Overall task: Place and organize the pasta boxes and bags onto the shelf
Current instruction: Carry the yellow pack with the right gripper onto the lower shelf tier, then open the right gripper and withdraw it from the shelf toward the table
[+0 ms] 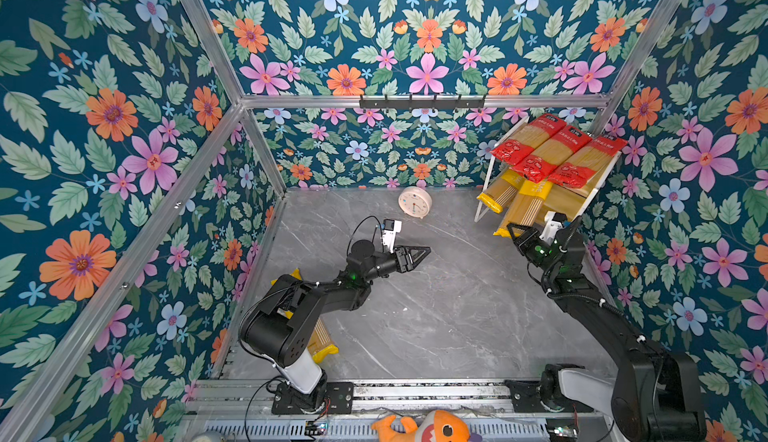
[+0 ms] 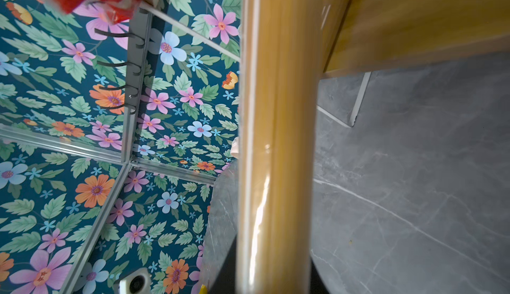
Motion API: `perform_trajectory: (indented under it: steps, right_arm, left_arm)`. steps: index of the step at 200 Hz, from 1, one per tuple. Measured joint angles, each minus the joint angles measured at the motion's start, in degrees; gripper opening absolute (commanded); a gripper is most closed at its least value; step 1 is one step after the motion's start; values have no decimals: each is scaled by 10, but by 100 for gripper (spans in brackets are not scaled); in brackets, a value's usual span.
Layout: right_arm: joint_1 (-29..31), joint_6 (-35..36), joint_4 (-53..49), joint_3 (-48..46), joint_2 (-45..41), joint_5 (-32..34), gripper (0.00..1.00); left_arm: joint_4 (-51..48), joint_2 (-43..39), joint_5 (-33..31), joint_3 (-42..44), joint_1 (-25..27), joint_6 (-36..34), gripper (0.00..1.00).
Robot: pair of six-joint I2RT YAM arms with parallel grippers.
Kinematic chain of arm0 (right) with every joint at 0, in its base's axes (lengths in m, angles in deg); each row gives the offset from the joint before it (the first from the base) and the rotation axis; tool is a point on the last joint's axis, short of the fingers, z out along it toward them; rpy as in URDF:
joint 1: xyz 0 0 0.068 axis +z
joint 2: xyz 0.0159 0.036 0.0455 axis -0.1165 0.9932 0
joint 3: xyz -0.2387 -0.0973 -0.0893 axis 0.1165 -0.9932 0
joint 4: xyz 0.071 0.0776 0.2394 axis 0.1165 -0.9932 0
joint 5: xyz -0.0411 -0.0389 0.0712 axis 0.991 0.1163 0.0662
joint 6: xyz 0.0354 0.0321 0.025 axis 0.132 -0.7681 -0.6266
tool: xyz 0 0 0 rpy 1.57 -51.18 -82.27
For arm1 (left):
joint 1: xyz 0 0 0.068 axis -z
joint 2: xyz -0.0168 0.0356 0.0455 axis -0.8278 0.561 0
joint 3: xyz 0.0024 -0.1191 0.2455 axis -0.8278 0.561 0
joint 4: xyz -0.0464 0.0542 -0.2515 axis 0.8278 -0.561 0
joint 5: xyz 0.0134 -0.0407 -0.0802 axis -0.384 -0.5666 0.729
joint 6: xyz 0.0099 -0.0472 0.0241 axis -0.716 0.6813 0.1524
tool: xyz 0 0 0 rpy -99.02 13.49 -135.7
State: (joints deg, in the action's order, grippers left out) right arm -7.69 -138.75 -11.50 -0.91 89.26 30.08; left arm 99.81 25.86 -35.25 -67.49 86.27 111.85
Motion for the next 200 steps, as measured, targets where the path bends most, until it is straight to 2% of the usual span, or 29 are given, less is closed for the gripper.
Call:
perform_trajectory:
  steps: [11,31,74,92,129,174,200]
  right_arm:
    - [-14,-4,-1,11,22,-10,0]
    - [-37,-21,10,13,58,-23,10]
    - [-47,-52,38,16,94,-48,47]
    - [-48,-63,49,11,86,-54,51]
    - [-49,-92,43,-39,32,-40,50]
    - [-48,-97,-3,-38,-5,-12,20]
    - [-48,-86,-8,-9,24,-10,14]
  left_arm:
    - [-1,0,-1,0,0,0,61]
    - [-8,-2,-5,3,0,-1,61]
    - [-20,-6,-15,11,0,-7,61]
    - [-21,-6,-15,11,1,-11,61]
    - [-21,-2,-15,11,1,-11,61]
    - [-21,2,-15,7,4,-10,60]
    - [-22,2,-15,7,6,-10,61]
